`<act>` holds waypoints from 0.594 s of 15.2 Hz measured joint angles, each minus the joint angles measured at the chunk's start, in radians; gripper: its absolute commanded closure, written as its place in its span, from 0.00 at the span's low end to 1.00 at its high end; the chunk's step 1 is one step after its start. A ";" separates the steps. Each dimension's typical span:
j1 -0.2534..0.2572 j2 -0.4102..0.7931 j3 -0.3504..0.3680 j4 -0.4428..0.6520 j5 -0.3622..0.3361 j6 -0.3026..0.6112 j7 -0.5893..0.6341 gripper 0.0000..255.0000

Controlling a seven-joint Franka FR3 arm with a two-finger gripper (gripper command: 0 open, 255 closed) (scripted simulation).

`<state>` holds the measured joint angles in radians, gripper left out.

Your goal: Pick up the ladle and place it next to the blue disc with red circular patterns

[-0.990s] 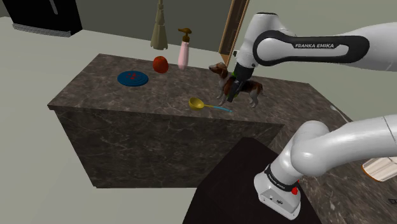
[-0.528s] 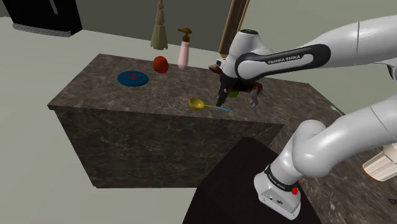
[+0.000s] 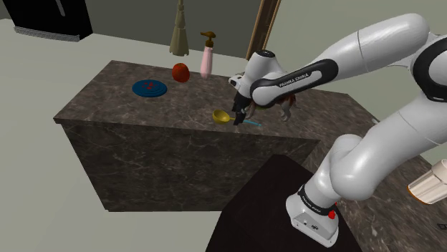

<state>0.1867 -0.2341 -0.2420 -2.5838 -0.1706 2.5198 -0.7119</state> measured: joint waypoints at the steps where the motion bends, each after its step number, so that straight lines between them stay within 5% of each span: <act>1: 0.001 0.015 -0.003 0.001 0.002 0.015 -0.004 0.00; 9: 0.003 0.064 -0.009 -0.006 0.009 0.072 -0.011 0.00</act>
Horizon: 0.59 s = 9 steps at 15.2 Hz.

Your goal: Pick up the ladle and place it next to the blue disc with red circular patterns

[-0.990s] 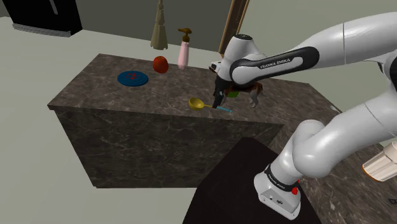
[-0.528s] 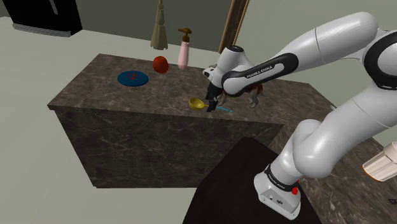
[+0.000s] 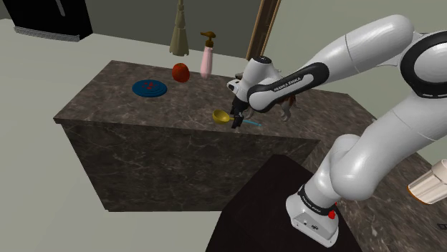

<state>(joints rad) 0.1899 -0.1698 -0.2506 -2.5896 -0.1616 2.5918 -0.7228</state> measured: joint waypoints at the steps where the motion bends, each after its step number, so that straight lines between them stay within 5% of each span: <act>1: 0.000 0.000 0.000 0.000 0.000 0.000 0.000 0.00; 2: 0.000 0.000 0.000 0.000 0.000 0.001 0.000 0.00; 3: 0.000 0.000 0.000 0.000 0.000 0.001 0.000 1.00; 9: 0.000 0.000 0.000 0.001 0.000 -0.001 -0.001 1.00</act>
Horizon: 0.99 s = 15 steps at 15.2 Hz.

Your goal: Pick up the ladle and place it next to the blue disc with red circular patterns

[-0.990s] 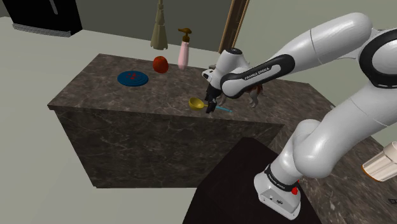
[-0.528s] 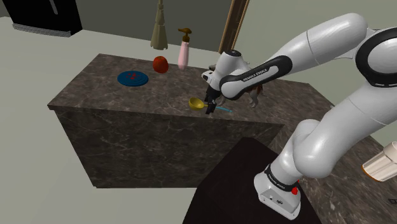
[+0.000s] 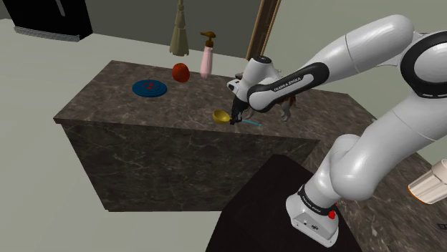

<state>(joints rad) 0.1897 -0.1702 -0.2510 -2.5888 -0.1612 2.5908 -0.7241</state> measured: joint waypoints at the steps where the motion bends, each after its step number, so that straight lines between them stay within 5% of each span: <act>1: 0.000 0.000 0.000 0.000 0.000 0.000 0.000 1.00; 15: -0.002 -0.104 0.012 0.053 -0.006 -0.156 0.001 1.00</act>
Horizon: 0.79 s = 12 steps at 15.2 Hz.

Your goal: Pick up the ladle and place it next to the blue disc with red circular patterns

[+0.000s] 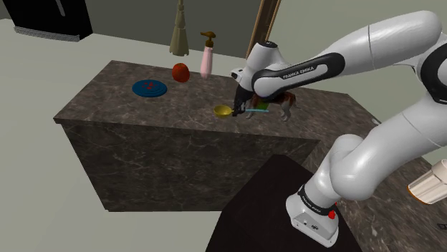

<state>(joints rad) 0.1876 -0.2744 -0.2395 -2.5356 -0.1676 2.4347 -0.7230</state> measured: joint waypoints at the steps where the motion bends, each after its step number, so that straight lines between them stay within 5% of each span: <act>1: 0.000 -0.006 0.001 0.011 0.001 -0.017 -0.001 1.00; 12: 0.003 -0.084 0.017 0.094 0.005 -0.178 -0.002 1.00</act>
<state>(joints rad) 0.1905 -0.3583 -0.2230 -2.4417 -0.1630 2.2572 -0.7252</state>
